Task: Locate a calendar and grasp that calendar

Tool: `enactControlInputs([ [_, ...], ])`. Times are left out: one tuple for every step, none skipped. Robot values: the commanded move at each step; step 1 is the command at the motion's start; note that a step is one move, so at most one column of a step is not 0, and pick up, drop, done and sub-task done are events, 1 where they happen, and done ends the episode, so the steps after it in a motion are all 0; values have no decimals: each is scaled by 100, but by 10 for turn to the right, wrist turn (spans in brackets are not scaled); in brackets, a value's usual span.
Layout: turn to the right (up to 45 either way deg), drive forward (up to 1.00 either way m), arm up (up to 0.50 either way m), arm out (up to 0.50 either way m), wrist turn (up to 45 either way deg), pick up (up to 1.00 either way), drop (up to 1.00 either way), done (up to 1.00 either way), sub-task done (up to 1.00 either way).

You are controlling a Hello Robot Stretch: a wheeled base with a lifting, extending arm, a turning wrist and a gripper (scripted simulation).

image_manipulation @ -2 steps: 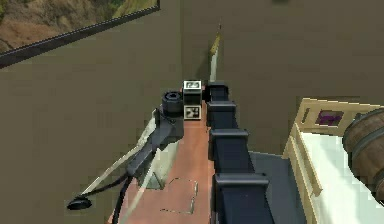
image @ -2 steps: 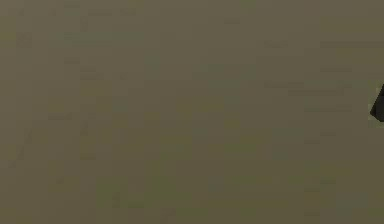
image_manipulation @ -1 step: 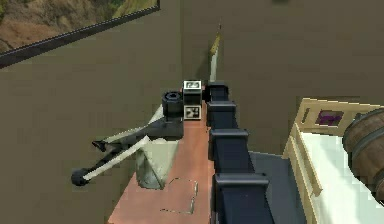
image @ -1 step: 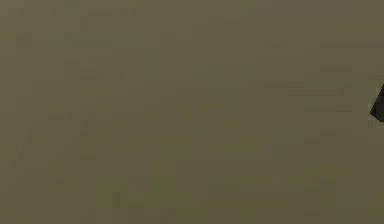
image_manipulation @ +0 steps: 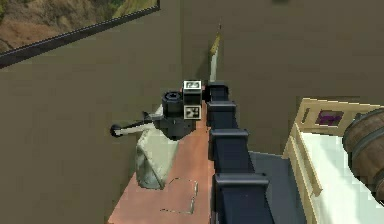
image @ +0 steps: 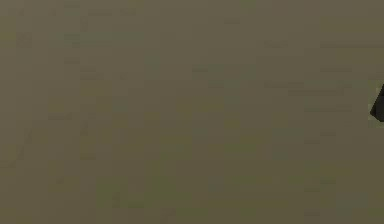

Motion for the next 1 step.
enactControlInputs([
  [0, 0, 0, 0, 180, 0, 0, 0, 0],
])
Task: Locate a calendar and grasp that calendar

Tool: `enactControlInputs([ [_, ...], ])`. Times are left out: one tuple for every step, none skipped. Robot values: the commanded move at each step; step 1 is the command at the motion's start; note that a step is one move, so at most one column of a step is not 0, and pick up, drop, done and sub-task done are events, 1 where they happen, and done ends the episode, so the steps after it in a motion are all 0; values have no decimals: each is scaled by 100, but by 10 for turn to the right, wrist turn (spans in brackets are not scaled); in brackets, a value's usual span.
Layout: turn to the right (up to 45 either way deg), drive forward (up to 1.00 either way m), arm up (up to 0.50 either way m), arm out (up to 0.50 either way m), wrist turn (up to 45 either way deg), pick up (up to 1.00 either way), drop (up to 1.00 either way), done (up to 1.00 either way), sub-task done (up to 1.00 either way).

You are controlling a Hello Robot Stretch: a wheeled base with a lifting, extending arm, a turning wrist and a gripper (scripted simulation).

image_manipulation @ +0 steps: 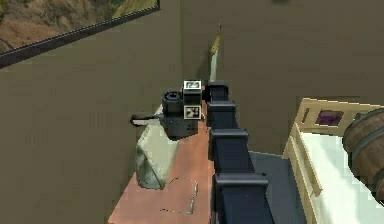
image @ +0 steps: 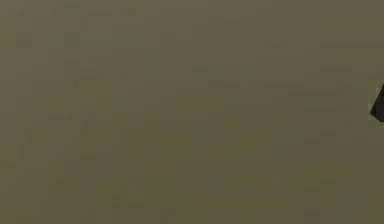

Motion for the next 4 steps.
enactControlInputs([
  [0, 0, -30, 0, 0, 0, 0, 0, 0],
  [0, 0, 0, 0, 0, 100, 0, 0, 0],
  [0, 0, 10, 0, 0, 0, 0, 0, 0],
  [0, 0, 0, 0, 0, 0, 0, 100, 0],
])
